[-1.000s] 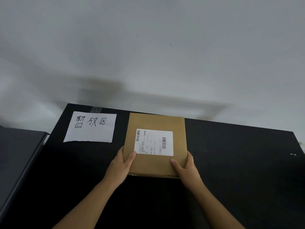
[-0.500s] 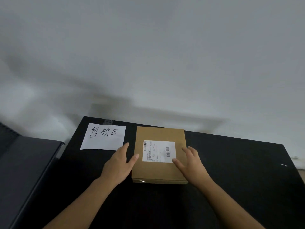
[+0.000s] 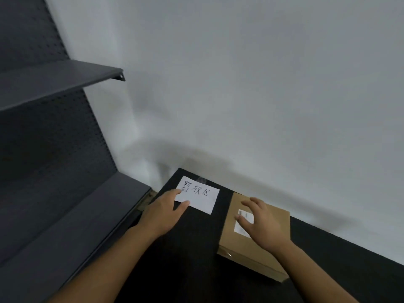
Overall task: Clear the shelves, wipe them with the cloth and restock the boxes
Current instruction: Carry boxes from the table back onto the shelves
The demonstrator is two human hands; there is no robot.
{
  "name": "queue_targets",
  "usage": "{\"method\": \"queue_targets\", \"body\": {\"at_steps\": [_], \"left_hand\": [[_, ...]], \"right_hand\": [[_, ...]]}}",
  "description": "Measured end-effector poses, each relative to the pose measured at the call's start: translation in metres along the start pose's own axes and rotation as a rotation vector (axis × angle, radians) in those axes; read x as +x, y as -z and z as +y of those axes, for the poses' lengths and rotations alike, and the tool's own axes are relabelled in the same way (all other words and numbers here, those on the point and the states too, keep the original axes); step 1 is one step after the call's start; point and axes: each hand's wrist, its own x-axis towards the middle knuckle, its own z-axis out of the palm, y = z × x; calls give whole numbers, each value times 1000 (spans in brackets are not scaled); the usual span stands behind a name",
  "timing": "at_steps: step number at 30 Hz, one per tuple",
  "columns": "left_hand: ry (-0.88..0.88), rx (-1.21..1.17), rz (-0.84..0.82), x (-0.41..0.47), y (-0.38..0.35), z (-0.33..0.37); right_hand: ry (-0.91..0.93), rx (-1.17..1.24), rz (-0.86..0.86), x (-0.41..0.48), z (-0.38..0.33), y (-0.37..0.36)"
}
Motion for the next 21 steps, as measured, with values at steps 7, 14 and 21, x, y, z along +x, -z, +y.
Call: {"method": "queue_targets", "body": {"at_steps": [7,14,21], "left_hand": [[212,16,177,-102,64,-56],[444,37,362,-236,104,-116],[720,3,562,-402,139,-175]], "right_hand": [[281,-86,-112,-2,-88,-8],[585,-81,-252,-32,-190,-50],[861,-101,-369,-112,-316,-114]]}}
